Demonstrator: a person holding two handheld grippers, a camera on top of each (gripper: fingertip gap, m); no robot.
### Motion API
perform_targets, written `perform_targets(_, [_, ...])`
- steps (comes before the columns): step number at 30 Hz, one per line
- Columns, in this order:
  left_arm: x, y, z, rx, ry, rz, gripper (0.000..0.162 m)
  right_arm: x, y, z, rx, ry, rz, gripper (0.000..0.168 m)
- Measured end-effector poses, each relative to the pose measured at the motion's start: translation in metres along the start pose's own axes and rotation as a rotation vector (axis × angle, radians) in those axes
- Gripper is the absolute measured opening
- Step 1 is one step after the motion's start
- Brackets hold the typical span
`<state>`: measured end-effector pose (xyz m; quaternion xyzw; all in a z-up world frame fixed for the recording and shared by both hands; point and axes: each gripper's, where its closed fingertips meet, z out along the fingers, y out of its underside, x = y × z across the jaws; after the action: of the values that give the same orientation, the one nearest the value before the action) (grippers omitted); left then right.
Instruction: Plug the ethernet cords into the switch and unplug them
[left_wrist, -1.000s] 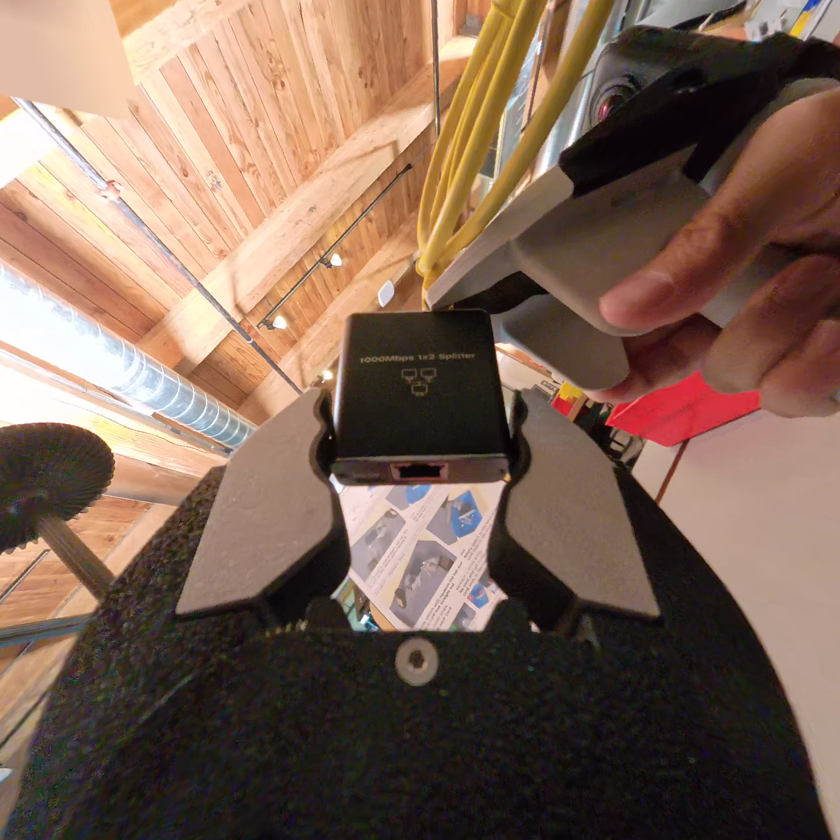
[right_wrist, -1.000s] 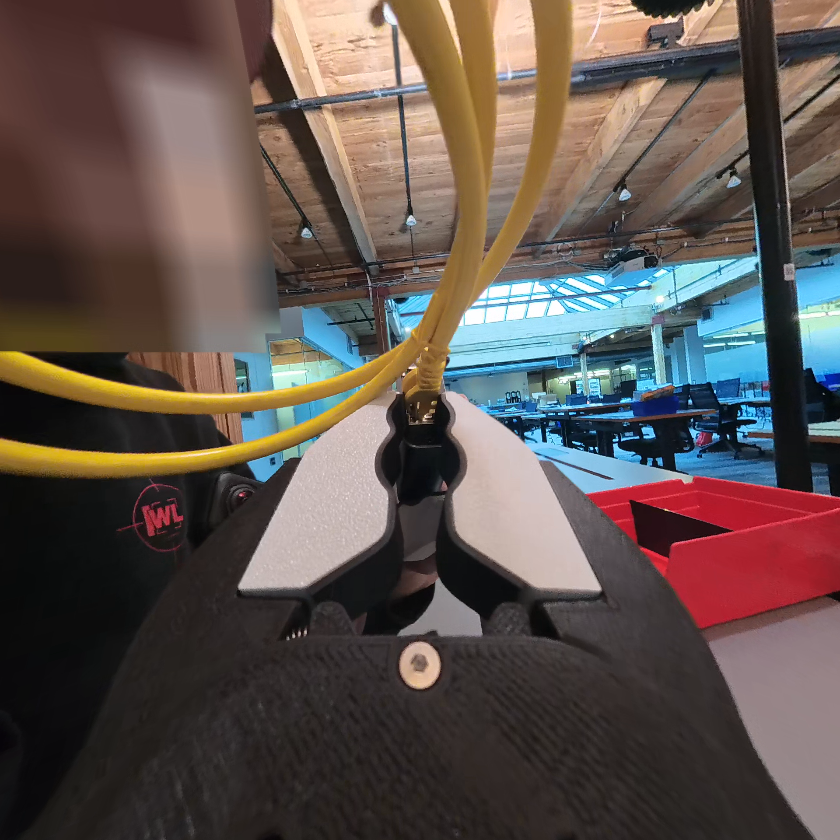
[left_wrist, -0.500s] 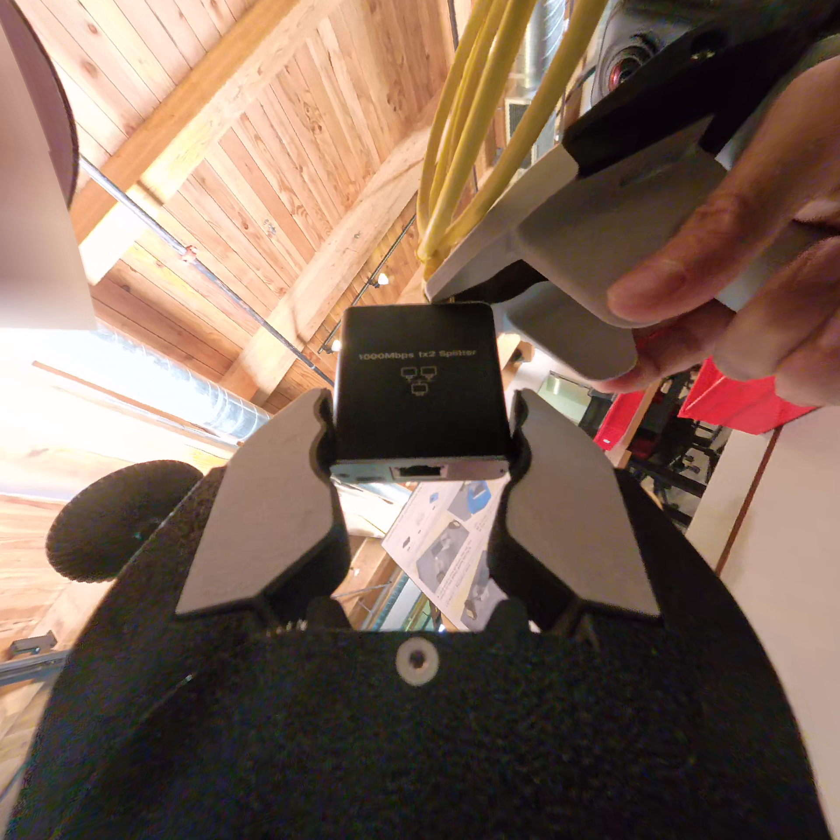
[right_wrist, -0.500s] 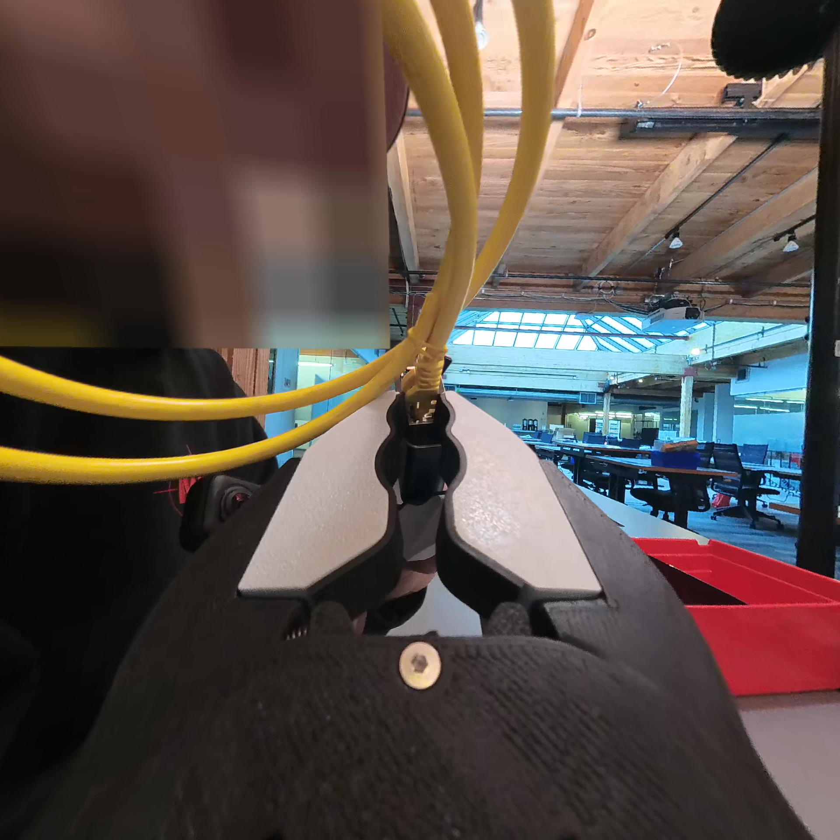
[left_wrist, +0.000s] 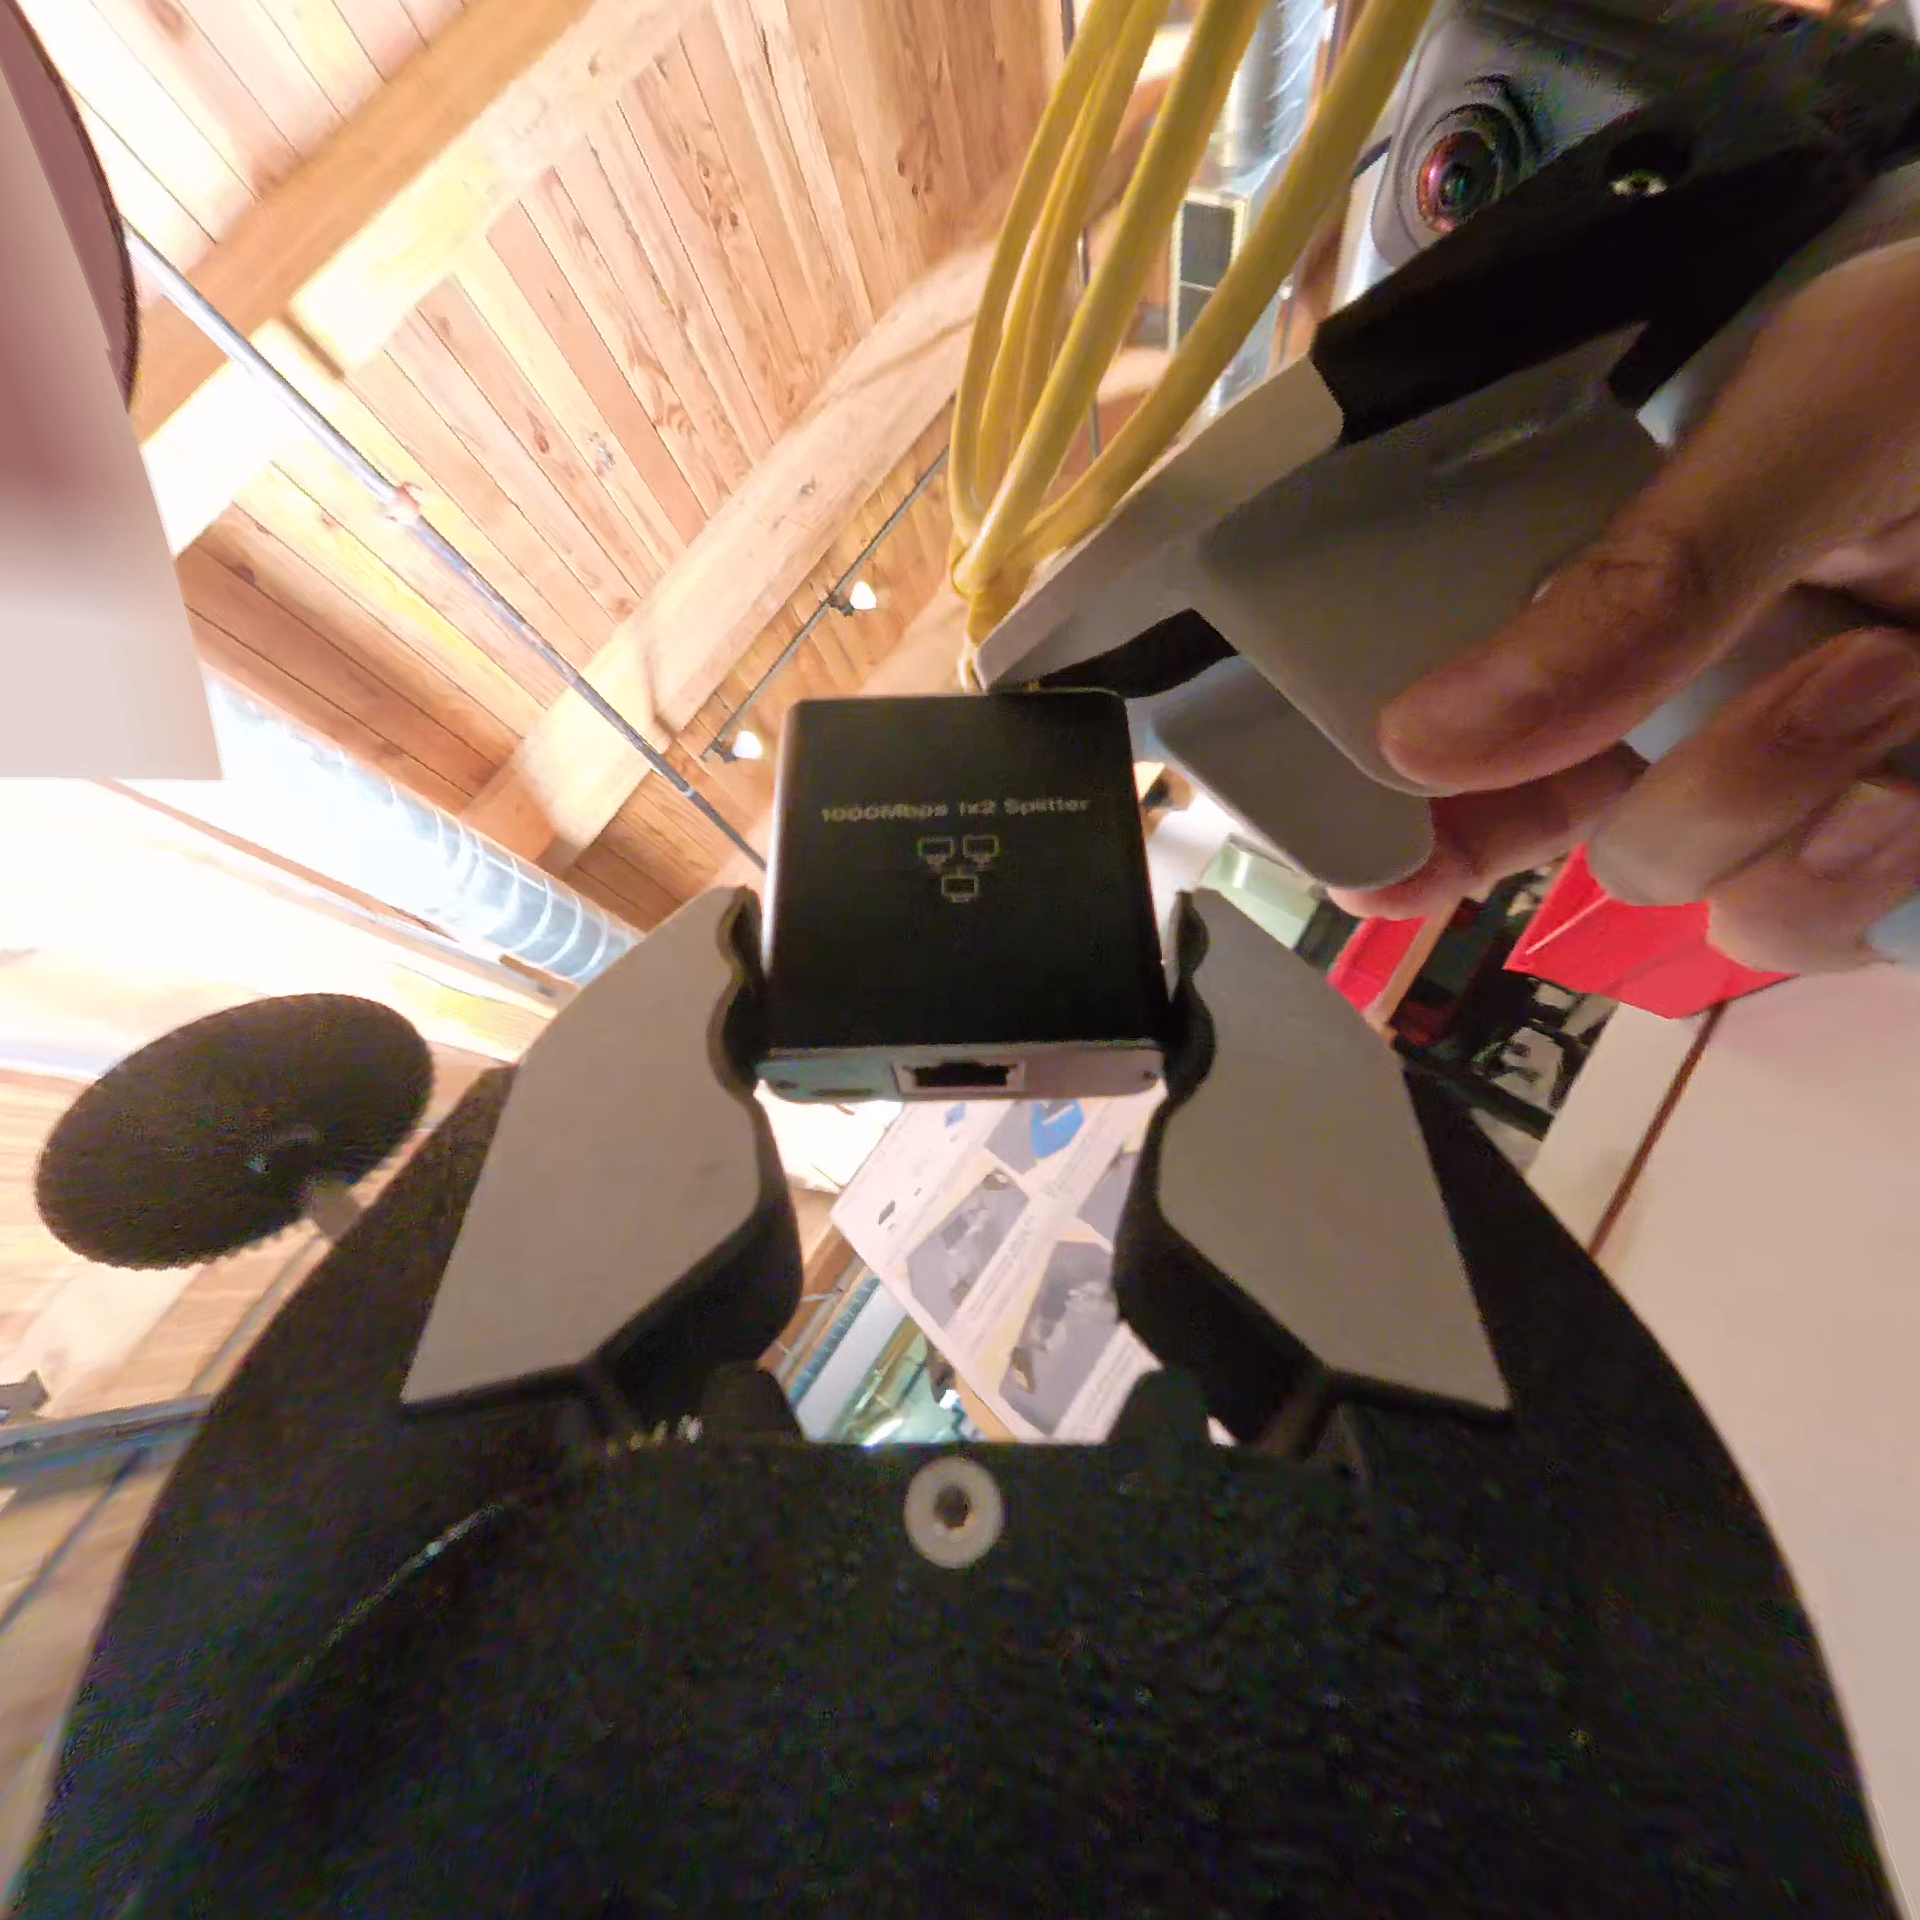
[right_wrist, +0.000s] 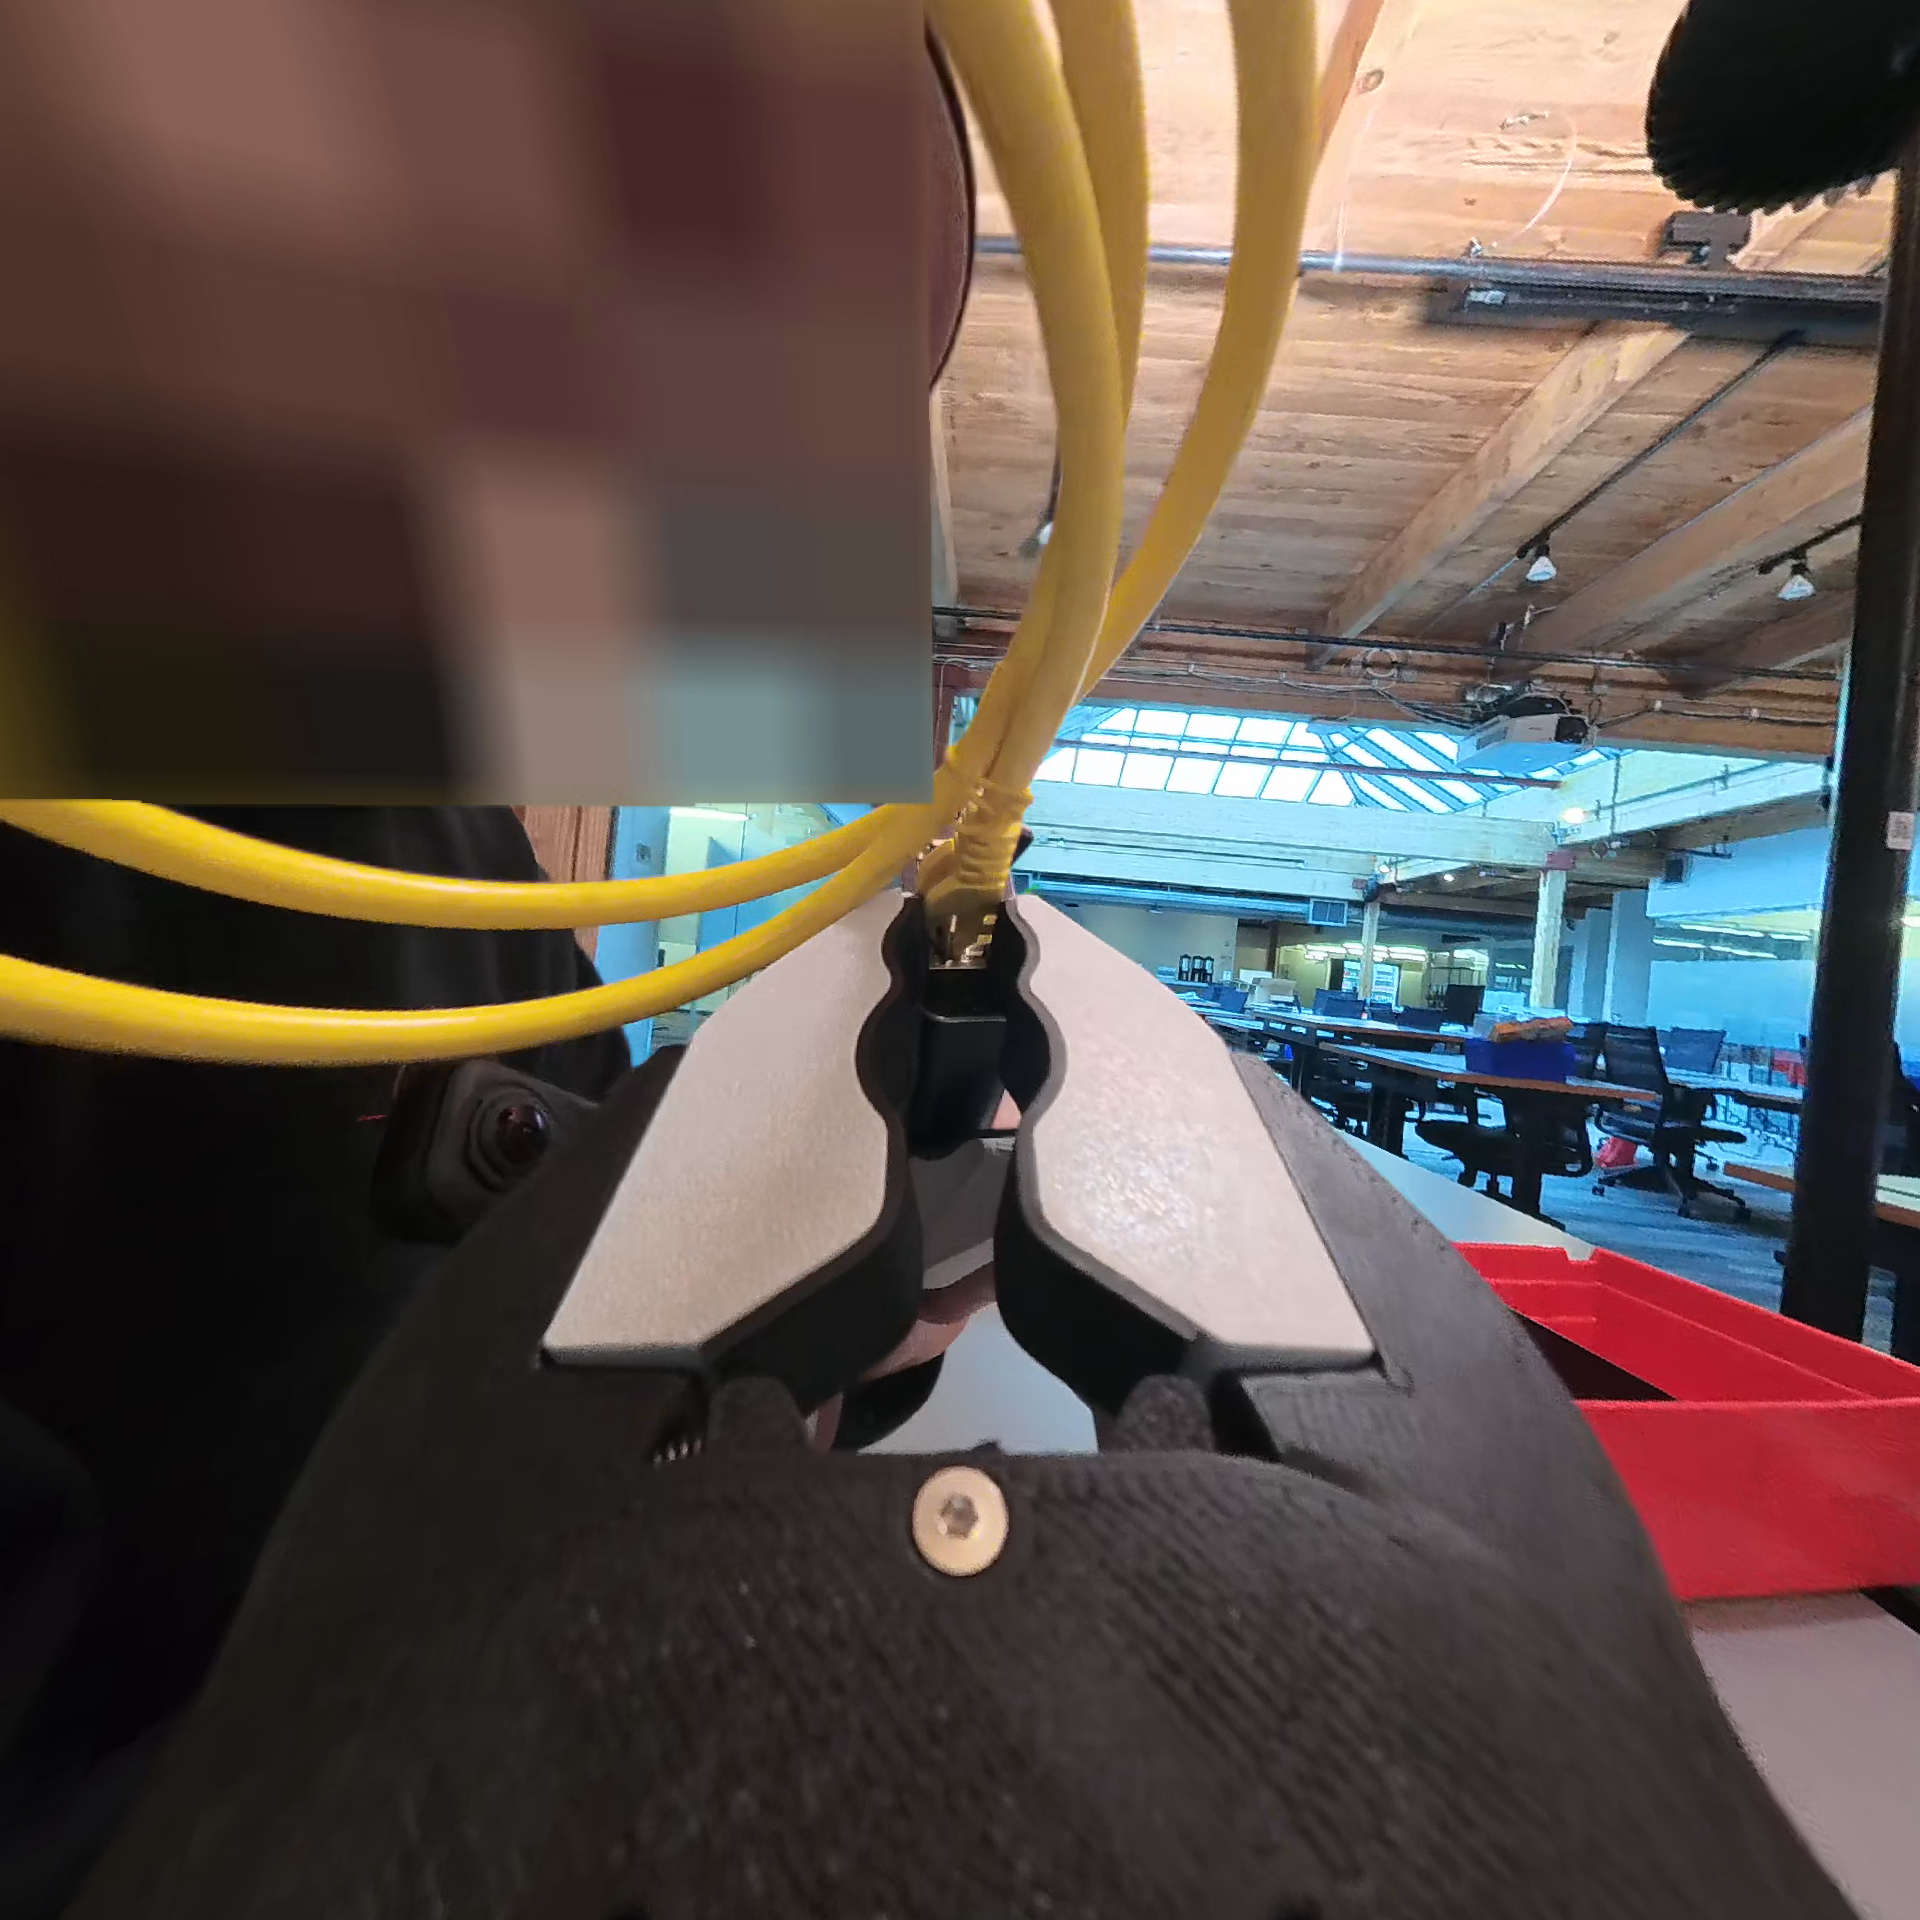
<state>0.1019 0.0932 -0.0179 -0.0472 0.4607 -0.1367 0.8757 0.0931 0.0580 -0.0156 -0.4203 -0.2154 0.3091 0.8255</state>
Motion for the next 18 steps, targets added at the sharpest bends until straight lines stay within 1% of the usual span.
perform_targets(2, [0.004,0.003,0.002,-0.015,0.03,-0.039,0.075,0.005,0.001,-0.002,-0.004,0.022,0.007,0.017])
perform_targets(3, [0.007,0.004,0.002,-0.017,0.04,-0.065,0.074,0.007,0.002,-0.003,-0.002,0.028,0.02,0.013])
perform_targets(4, [0.009,0.005,0.002,-0.017,0.05,-0.092,0.075,0.009,0.003,-0.004,0.0,0.036,0.02,0.014])
perform_targets(10, [0.028,0.015,0.005,-0.072,0.147,-0.342,0.074,0.025,0.009,-0.012,-0.041,0.121,0.017,0.014])
perform_targets(12, [0.032,0.019,0.006,-0.089,0.153,-0.381,0.074,0.029,0.011,-0.013,-0.041,0.143,0.027,0.014])
perform_targets(14, [0.038,0.023,0.006,-0.106,0.179,-0.444,0.074,0.033,0.014,-0.016,-0.064,0.171,0.009,0.013])
perform_targets(18, [0.052,0.034,0.007,-0.163,0.227,-0.565,0.074,0.045,0.021,-0.023,-0.128,0.247,-0.02,0.016])
